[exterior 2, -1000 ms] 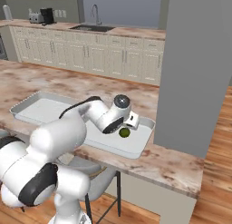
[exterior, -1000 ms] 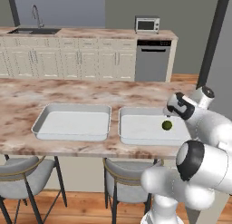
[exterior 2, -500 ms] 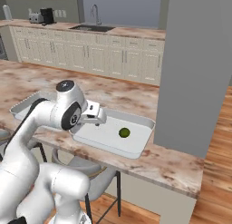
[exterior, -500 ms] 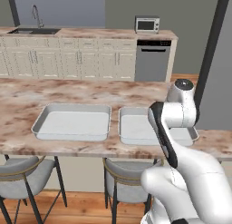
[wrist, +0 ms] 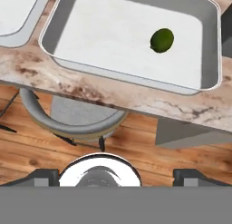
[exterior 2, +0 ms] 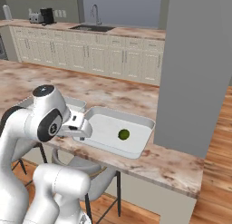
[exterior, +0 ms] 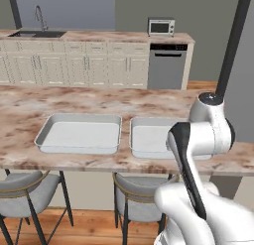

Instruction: Place the cold items (mango and lime) from the fridge in one tupperware on the dining counter. Place the warm items (kebab skewer and hot dog) in the stove area in another tupperware.

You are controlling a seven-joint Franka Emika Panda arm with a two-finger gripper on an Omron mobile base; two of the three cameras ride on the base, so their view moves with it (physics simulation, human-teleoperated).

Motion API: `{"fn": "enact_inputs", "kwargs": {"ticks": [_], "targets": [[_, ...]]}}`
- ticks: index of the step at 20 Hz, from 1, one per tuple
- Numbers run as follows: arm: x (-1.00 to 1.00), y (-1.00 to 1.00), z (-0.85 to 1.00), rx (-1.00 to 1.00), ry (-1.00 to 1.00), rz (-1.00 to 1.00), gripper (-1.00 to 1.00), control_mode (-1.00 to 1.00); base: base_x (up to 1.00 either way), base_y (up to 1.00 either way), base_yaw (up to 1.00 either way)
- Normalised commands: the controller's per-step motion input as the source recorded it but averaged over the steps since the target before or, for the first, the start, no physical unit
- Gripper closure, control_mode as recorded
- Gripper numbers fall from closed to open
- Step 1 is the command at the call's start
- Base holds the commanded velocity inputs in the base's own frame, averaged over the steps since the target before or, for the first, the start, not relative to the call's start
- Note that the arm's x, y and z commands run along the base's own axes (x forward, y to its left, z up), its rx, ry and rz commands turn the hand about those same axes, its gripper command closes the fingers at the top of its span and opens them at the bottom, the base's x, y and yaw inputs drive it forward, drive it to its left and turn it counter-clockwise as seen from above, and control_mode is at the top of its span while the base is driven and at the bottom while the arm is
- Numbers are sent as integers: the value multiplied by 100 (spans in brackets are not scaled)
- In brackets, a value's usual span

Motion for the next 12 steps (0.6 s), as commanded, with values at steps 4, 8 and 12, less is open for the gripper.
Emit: {"fn": "enact_inputs", "kwargs": {"ticks": [4,8,12], "targets": [[-28,0,0,12,-24,0,-100,-100,0,0,0],[-4,0,0,2,-3,0,-100,-100,0,0,0],[0,1,0,0,0,0,-100,100,-3,0,0]]}}
